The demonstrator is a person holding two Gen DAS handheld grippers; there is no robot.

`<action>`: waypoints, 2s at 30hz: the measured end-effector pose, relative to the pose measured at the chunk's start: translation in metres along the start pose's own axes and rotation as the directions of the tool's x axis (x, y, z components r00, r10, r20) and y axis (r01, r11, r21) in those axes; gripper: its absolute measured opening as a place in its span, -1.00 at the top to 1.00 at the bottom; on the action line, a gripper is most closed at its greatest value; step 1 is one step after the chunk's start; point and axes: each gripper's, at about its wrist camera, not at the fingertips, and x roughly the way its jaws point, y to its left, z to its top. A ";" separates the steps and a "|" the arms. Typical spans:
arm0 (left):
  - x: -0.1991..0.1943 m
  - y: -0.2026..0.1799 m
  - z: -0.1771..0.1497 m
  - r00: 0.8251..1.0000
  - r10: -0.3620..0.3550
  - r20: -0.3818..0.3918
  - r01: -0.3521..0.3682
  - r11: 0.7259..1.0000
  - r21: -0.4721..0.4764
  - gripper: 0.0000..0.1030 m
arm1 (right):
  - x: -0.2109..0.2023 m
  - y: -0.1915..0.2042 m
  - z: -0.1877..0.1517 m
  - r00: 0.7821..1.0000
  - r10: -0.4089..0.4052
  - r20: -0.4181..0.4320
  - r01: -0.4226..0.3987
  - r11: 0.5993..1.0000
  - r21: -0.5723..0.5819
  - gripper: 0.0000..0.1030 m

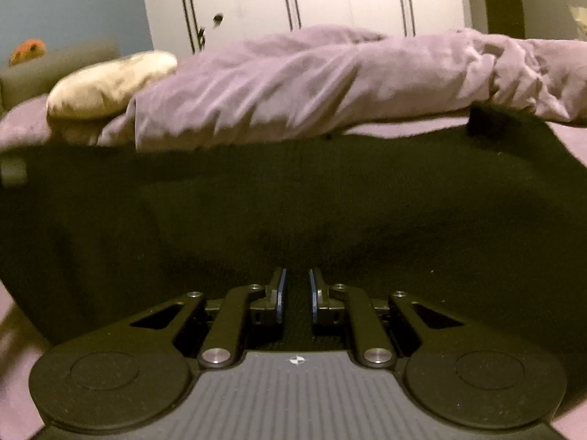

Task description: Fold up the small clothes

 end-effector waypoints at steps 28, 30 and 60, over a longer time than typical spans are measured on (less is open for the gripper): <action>0.010 -0.200 -0.183 0.970 -0.161 -0.182 0.235 0.817 0.527 -0.72 | -0.096 -0.184 0.007 0.952 0.271 0.141 -0.304 0.803 0.512 0.00; -0.011 -0.182 -0.178 0.973 -0.154 -0.170 0.218 0.851 0.479 -0.74 | -0.107 -0.185 0.009 0.952 0.253 0.171 -0.305 0.800 0.516 -0.05; 0.003 -0.102 -0.098 0.982 0.151 -0.115 -0.119 0.962 0.247 -0.75 | -0.078 -0.131 0.045 0.989 0.143 -0.031 -0.131 0.959 0.252 0.71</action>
